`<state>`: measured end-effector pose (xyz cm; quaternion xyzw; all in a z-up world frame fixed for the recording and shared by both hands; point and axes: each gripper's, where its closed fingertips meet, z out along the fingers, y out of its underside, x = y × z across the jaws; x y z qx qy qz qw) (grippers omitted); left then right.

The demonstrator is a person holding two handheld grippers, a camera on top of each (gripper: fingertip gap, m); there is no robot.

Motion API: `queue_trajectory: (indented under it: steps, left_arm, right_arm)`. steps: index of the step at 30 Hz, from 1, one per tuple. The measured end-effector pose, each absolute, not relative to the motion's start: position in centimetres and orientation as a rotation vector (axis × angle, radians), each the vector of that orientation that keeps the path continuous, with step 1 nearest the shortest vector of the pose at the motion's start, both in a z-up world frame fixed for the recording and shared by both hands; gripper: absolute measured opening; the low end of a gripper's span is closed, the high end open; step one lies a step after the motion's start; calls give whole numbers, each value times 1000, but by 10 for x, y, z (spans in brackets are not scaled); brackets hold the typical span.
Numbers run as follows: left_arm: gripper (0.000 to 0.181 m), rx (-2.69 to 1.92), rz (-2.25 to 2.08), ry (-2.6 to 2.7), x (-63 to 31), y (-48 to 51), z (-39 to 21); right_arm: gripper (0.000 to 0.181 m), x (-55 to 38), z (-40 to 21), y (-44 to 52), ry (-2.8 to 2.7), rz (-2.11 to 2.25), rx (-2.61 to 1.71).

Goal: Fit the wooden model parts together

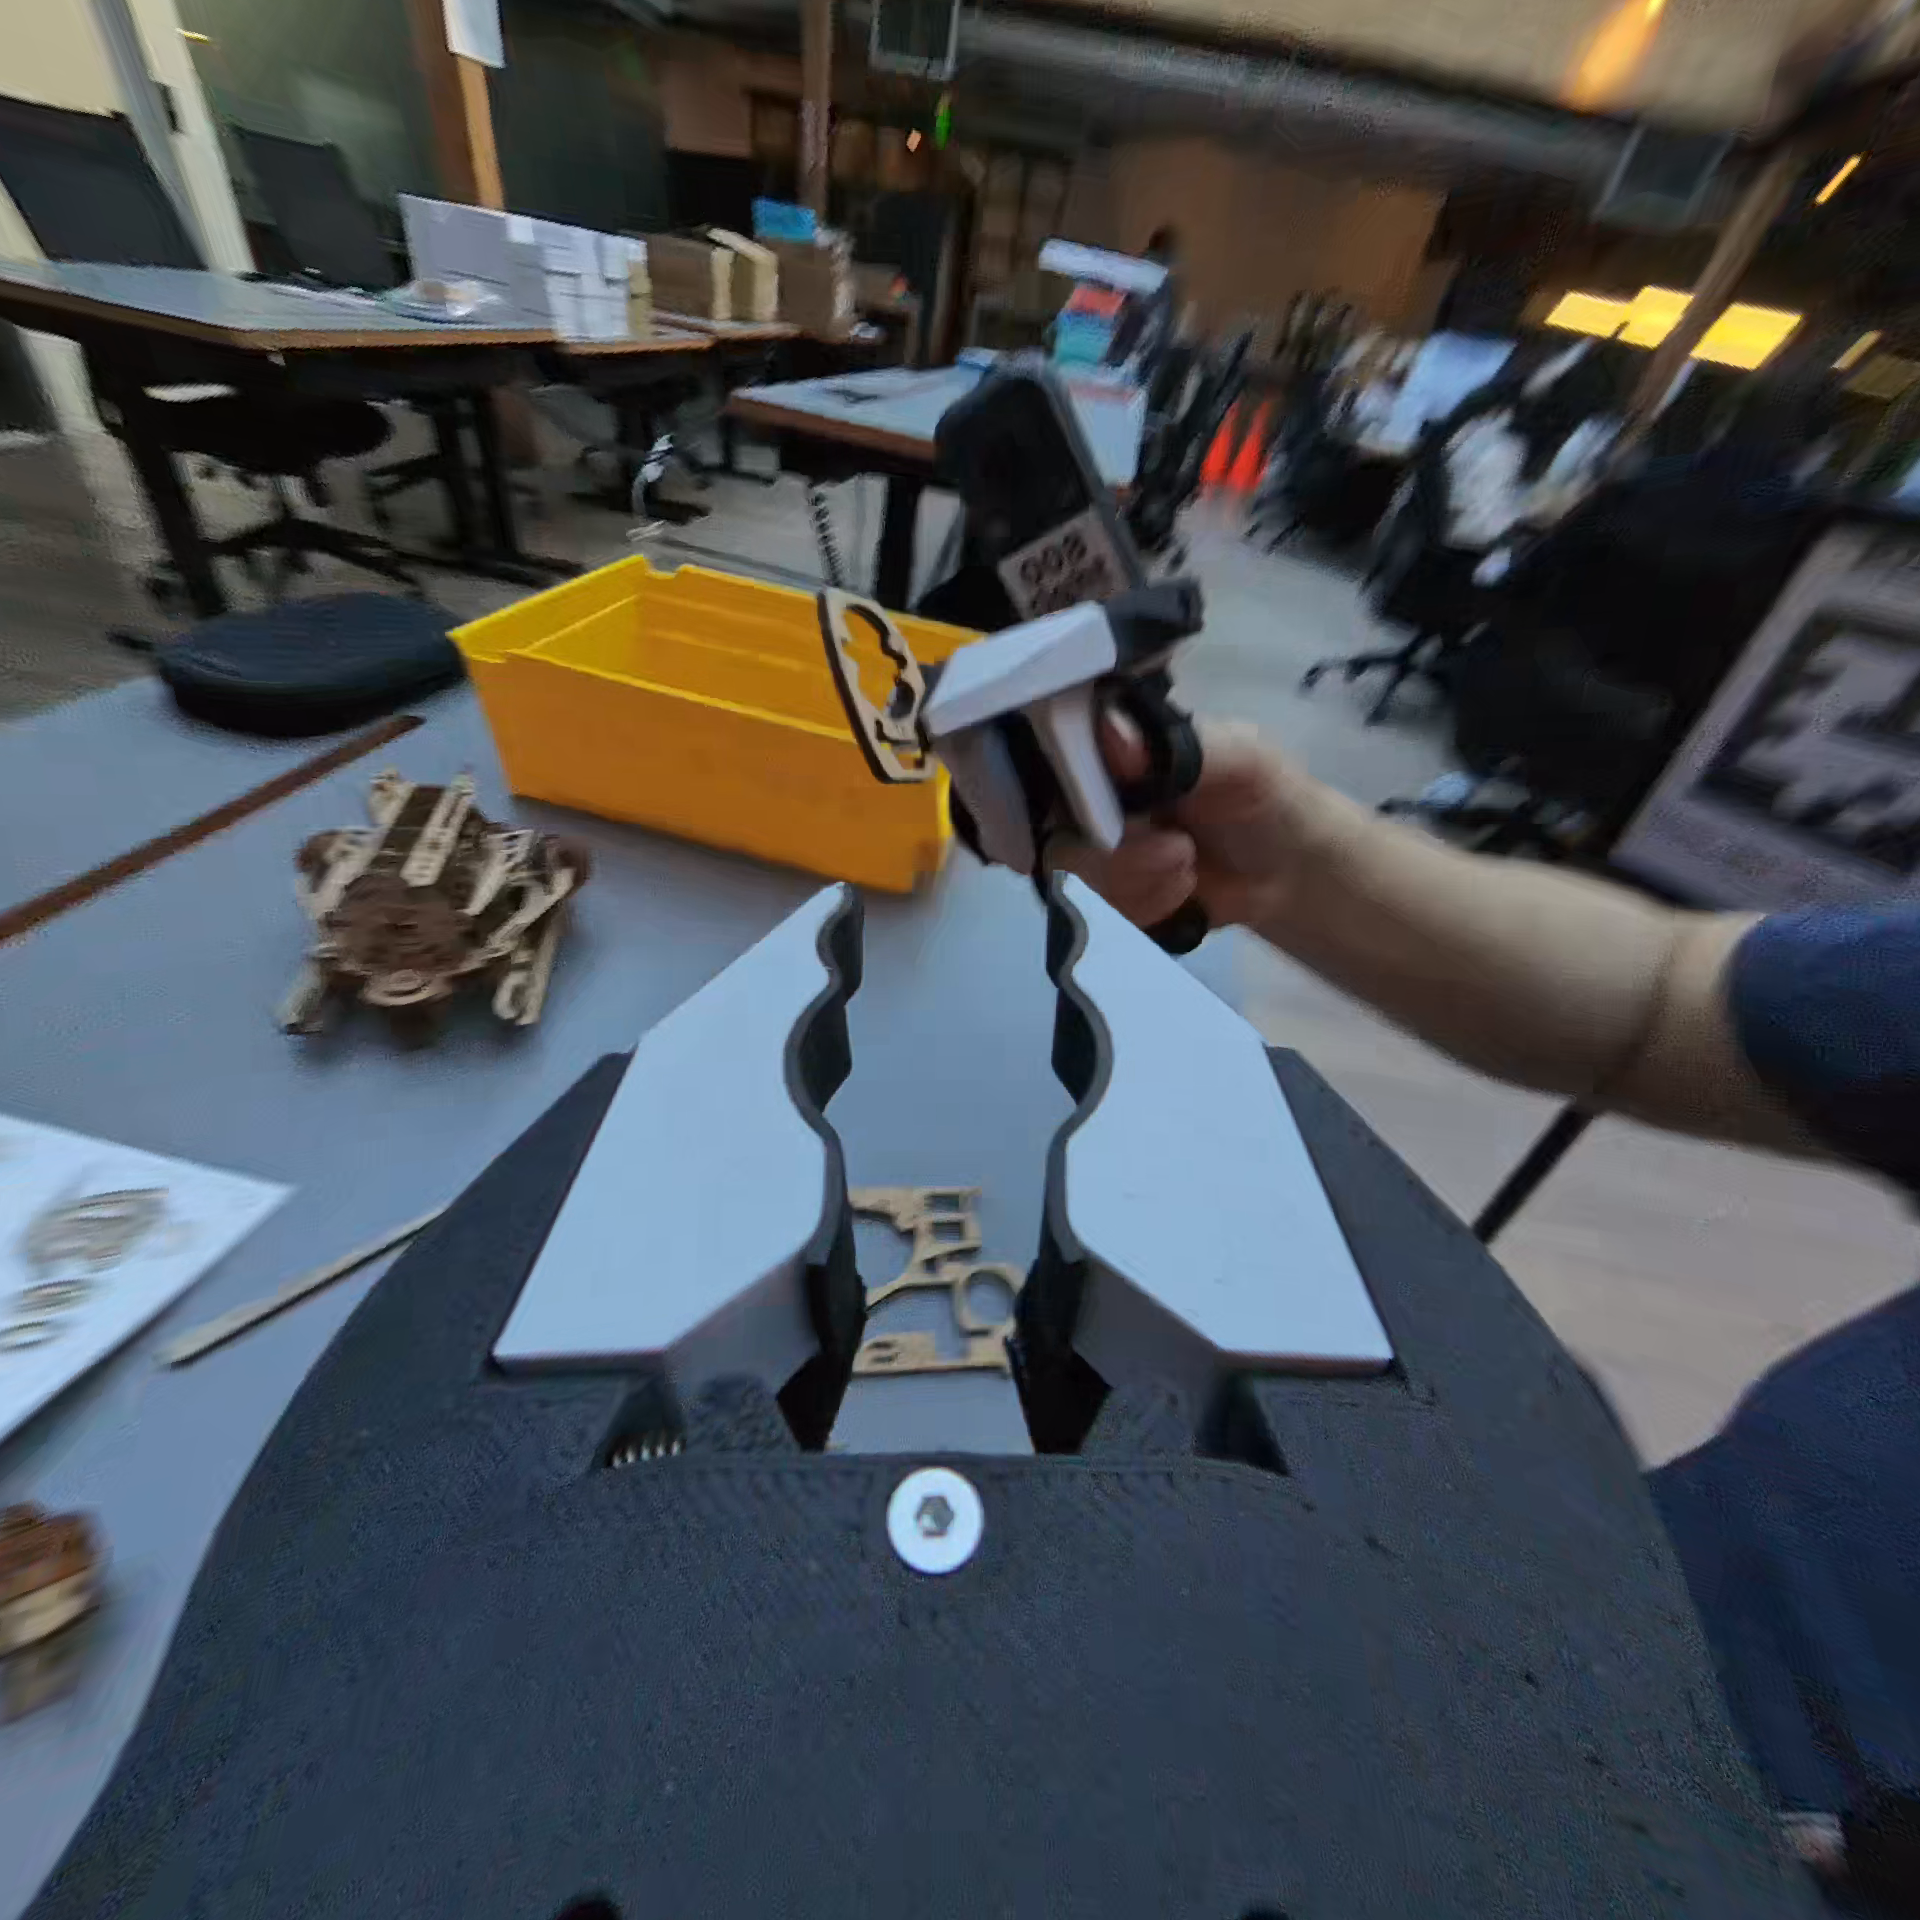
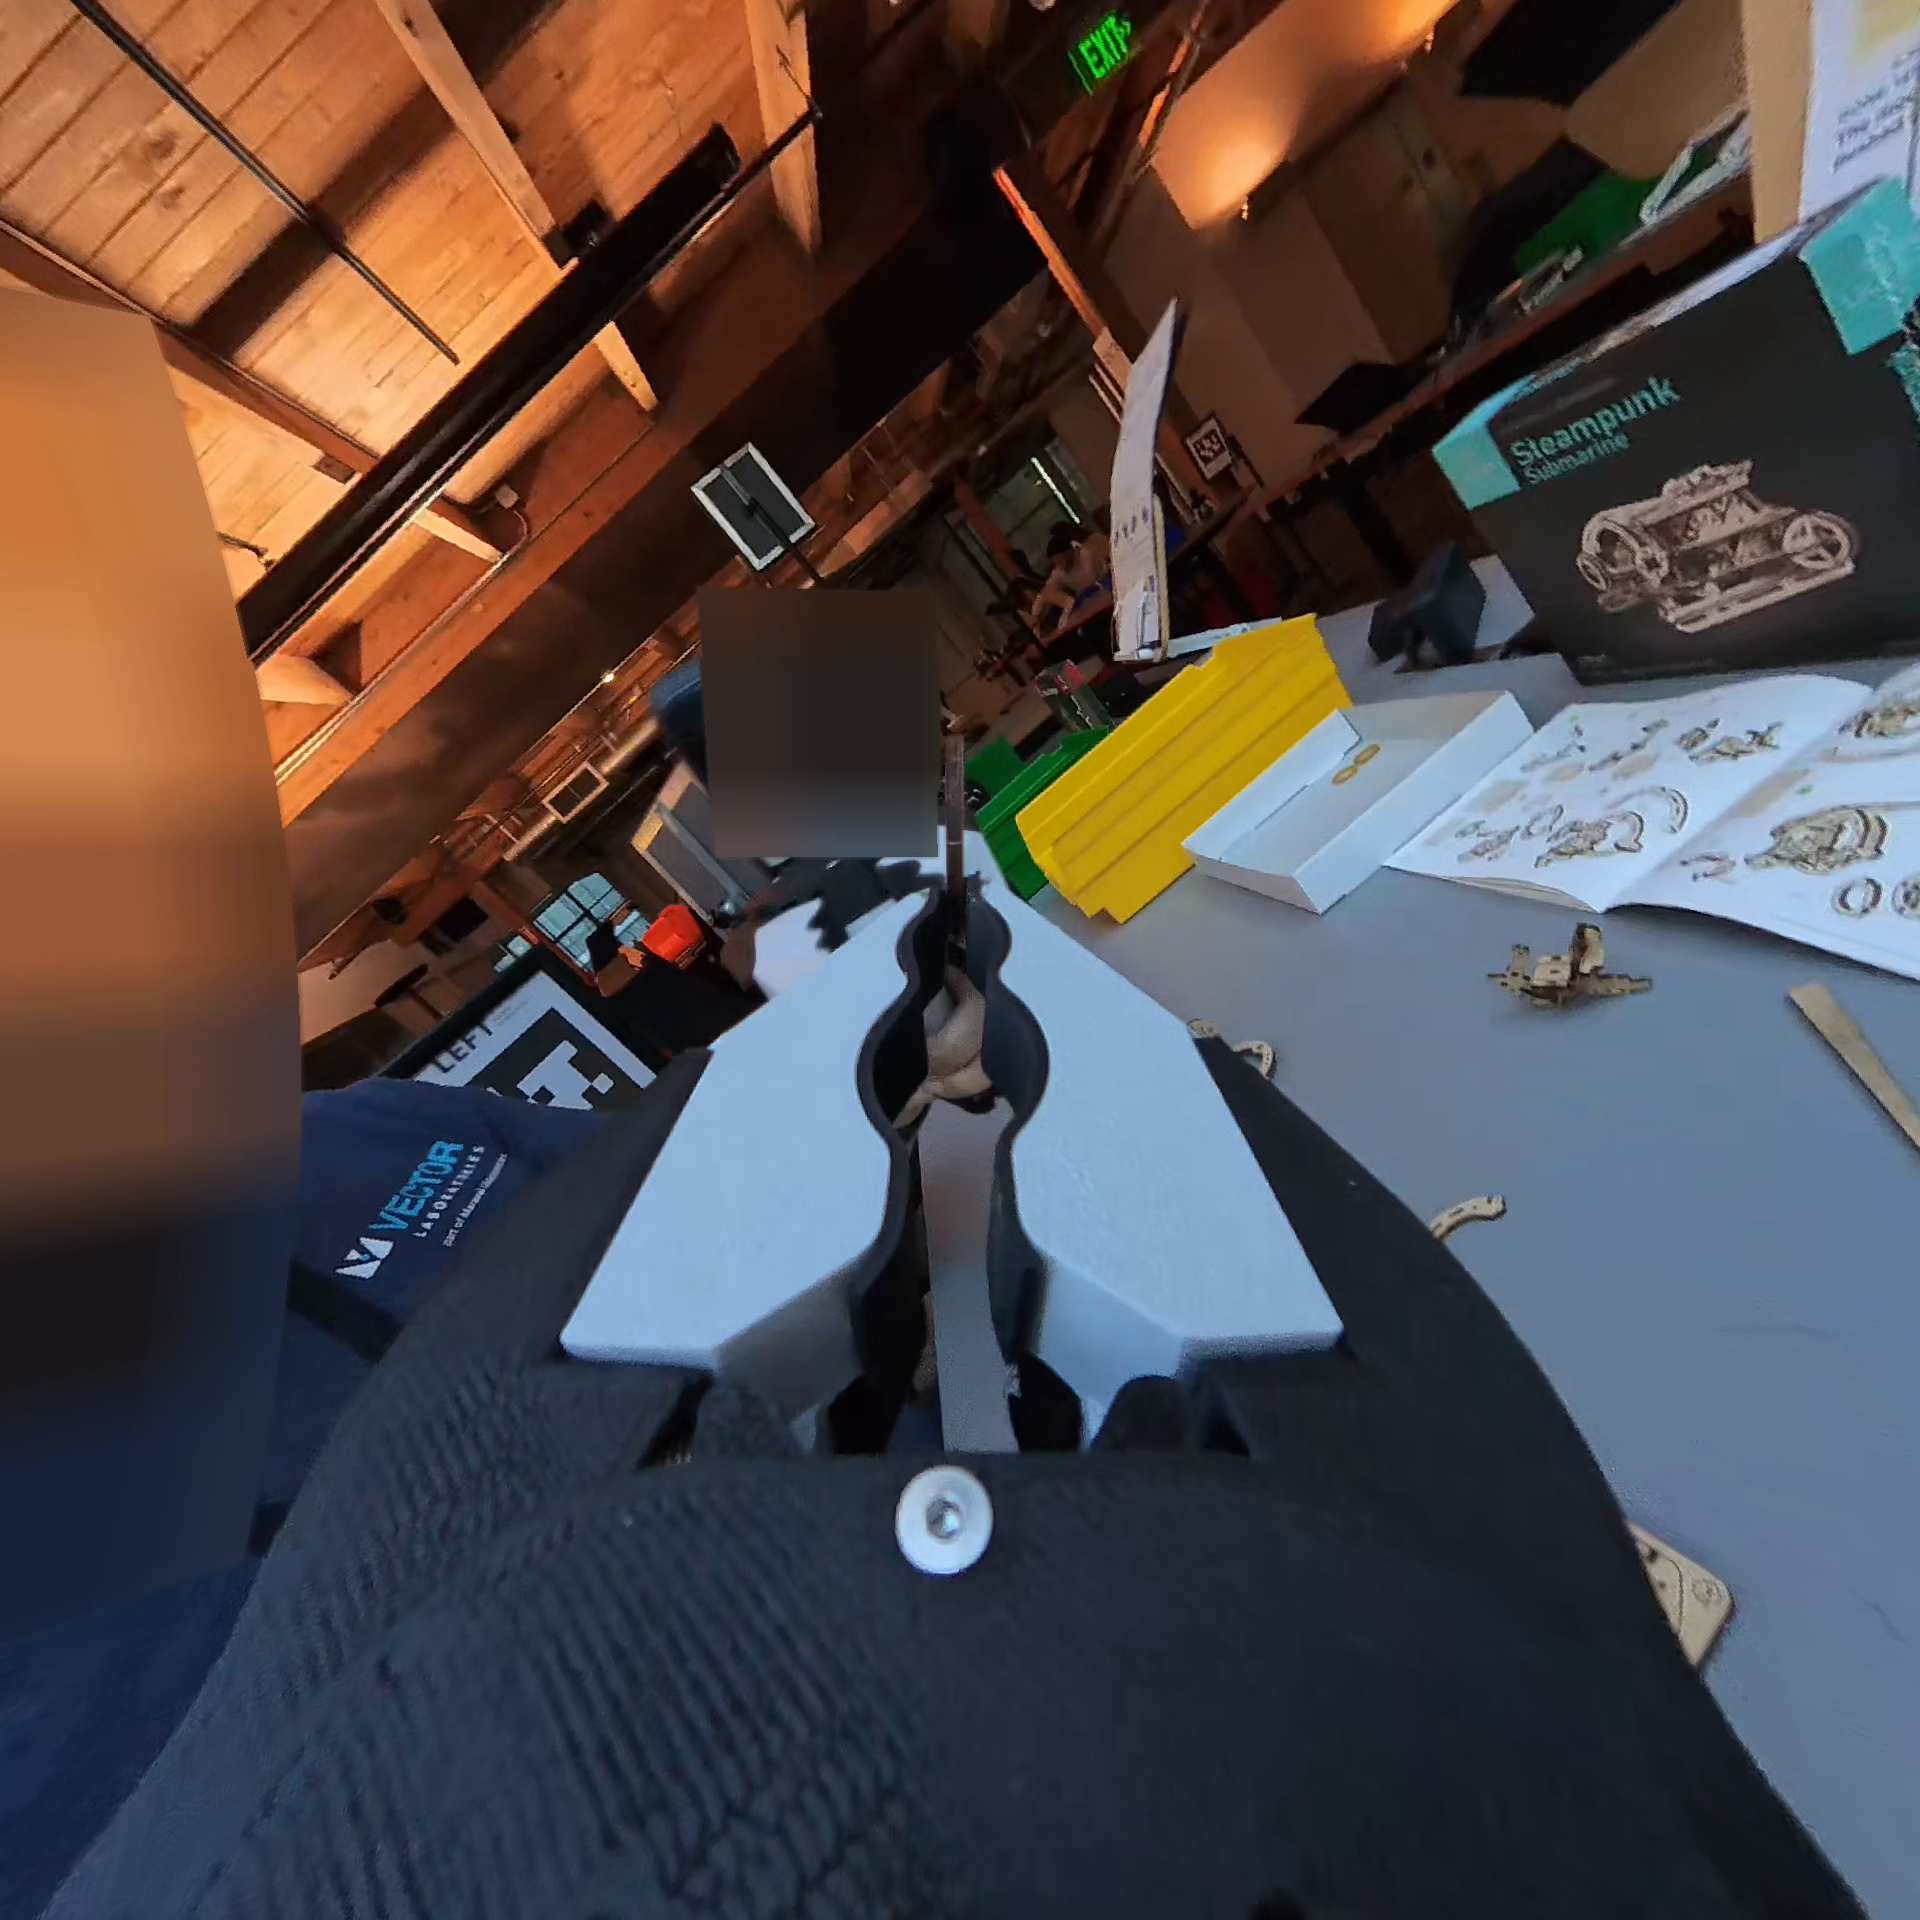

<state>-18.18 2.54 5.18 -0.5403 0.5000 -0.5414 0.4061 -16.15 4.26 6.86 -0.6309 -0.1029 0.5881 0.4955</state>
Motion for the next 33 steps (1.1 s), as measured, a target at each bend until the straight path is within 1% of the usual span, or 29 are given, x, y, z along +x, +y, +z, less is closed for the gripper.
queue_trajectory:
  steps: [2, 3, 5, 7, 9, 10, 11, 12, 14, 15, 17, 19, 20, 21, 22, 25, 27, 28, 31, 33]
  left_arm:
    - [20, -1358, -1636, 1131, -185, 31, 69]
    - [16, -1348, -1704, 1095, -186, 35, 74]
    - [22, -1278, -1775, 1121, -188, 29, 79]
    - [24, -1278, -1725, 1167, -184, 25, 76]
    - [22, -1302, -1585, 1201, -177, 30, 67]
    - [17, -1283, -1555, 1225, -176, 28, 67]
    - [1, -1244, -1545, 1251, -177, 24, 70]
    - [0, -1228, -1502, 1255, -176, 26, 71]
    - [0, -1214, -1283, 1258, -178, 42, 70]
    - [0, -1204, -1080, 1252, -183, 58, 71]
    - [1, -1149, -408, 1212, -204, 106, 79]
    - [1, -924, 230, 1143, -221, 124, 105]
    - [1, -810, 436, 1120, -220, 121, 113]
    - [1, -741, 524, 1117, -213, 115, 113]
    - [1, -721, 519, 1134, -204, 109, 107]
    - [1, -709, 553, 1112, -197, 104, 101]
    - [1, -718, 592, 1086, -199, 106, 102]
    - [1, -729, 598, 1082, -199, 108, 101]
    - [1, -736, 629, 1079, -196, 109, 98]
    - [1, -740, 636, 1071, -195, 109, 97]
  right_arm:
    - [2, -169, 71, 36, -311, 1414, -1503]
    - [2, -173, 71, 32, -346, 1409, -1495]
    - [2, -176, 71, 31, -363, 1386, -1492]
    - [2, -178, 72, 29, -390, 1388, -1475]
    - [2, -181, 73, 28, -424, 1387, -1467]
    - [2, -182, 71, 28, -442, 1368, -1478]
    - [3, -182, 70, 29, -461, 1342, -1483]
    - [9, -181, 71, 30, -463, 1320, -1474]
    - [21, -167, 61, 48, -364, 1192, -1561]
    - [33, -155, 56, 57, -293, 1112, -1609]
    - [27, -141, 52, 63, -175, 1063, -1683]
    - [30, -146, 69, 64, -79, 1140, -1621]
    - [32, -151, 77, 67, -21, 1173, -1585]
    - [33, -157, 89, 70, 23, 1210, -1525]
    - [33, -161, 99, 74, 58, 1225, -1471]
    - [30, -170, 103, 88, 115, 1169, -1462]
    - [20, -176, 106, 89, 137, 1213, -1448]
    - [18, -177, 108, 89, 150, 1236, -1432]
    - [23, -185, 114, 87, 147, 1282, -1399]
    - [20, -185, 112, 90, 159, 1239, -1393]
